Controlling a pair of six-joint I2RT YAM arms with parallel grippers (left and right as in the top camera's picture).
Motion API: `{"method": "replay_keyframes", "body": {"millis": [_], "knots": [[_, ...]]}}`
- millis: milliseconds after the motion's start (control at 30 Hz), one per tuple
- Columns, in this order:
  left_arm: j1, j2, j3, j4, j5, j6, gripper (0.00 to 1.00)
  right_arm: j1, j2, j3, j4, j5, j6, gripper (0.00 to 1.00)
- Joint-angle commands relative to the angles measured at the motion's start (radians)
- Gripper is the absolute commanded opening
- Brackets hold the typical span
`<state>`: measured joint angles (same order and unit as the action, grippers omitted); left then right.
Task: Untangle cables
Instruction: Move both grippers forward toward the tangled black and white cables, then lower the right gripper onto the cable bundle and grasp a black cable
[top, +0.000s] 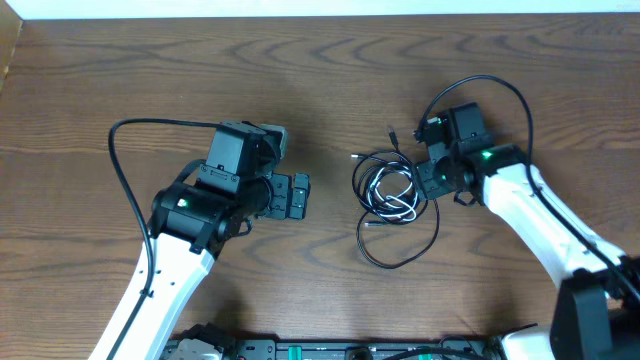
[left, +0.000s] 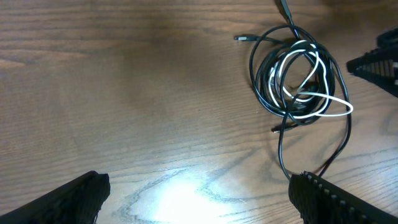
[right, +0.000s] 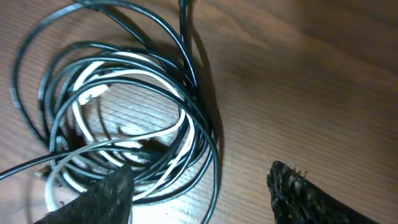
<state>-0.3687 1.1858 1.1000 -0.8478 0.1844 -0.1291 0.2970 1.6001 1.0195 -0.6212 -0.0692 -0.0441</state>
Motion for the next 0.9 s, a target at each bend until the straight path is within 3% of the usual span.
{"method": "replay_keyframes", "body": {"millis": [0, 233, 433, 500, 667, 867], "knots": [[-0.003, 0.012, 0.017, 0.003, -0.01, 0.017, 0.98, 0.006, 0.052, 0.013, 0.021, 0.011, 0.006, 0.64], [-0.003, 0.012, 0.017, 0.025, -0.01, 0.016, 0.98, 0.006, 0.148, 0.013, 0.058, 0.009, 0.071, 0.51], [-0.003, 0.012, 0.017, 0.031, -0.009, 0.016, 0.98, 0.006, 0.162, 0.013, 0.082, 0.01, 0.085, 0.18], [-0.003, 0.012, 0.017, 0.032, -0.009, 0.016, 0.98, 0.006, 0.162, 0.013, 0.089, 0.01, 0.109, 0.01], [-0.003, 0.012, 0.017, 0.047, -0.009, 0.016, 0.98, 0.006, 0.128, 0.046, 0.057, -0.061, 0.171, 0.01], [-0.003, 0.012, 0.017, 0.102, -0.009, -0.008, 0.98, 0.004, -0.046, 0.253, -0.098, -0.224, 0.169, 0.01]]}}
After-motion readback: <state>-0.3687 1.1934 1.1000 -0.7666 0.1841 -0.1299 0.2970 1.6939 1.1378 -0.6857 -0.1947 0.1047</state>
